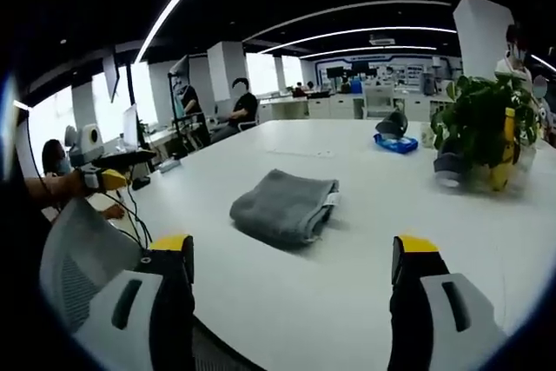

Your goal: Fold the towel on the table until its edges align and the towel forms a compact rectangular stack.

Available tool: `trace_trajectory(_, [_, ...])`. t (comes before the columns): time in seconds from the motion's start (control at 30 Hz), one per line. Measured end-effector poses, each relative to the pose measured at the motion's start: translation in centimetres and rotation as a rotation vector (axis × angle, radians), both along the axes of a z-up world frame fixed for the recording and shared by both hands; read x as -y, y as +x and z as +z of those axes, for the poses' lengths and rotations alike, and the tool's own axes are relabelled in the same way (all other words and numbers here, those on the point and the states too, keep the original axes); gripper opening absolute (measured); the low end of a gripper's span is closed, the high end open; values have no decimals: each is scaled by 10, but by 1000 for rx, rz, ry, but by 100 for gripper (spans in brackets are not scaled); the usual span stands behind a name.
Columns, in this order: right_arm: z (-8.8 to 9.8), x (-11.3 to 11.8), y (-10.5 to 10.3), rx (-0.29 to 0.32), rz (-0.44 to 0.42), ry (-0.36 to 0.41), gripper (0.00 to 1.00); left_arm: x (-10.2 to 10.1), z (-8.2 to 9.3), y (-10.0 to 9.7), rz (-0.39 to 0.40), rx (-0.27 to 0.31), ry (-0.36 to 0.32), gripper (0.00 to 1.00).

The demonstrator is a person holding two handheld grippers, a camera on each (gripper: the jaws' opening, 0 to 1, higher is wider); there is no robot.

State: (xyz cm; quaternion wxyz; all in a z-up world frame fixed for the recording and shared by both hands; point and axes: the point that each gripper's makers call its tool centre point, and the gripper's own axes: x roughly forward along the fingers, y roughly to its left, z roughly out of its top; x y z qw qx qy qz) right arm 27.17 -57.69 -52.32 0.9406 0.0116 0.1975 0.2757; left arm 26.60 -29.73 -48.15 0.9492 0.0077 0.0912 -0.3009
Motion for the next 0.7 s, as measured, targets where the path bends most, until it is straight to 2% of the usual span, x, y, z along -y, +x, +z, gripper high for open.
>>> trace_trajectory(0.3, [-1, -1, -1, -6, 7, 4, 95, -2, -2, 1, 5, -5, 2, 100])
trace_trajectory(0.4, [-1, 0, 0, -11, 3, 19, 95, -2, -1, 1, 8, -16, -16, 100])
trace_trajectory(0.53, [2, -5, -2, -19, 9, 37, 94, -5, 15, 4, 24, 11, -97, 100])
trace_trajectory(0.63, [4, -15, -5, -37, 42, 38, 95, -5, 31, 6, 50, 7, -161, 100])
trace_trajectory(0.7, [5, -26, -11, -55, 67, 34, 95, 5, 59, 7, 45, 62, -253, 100])
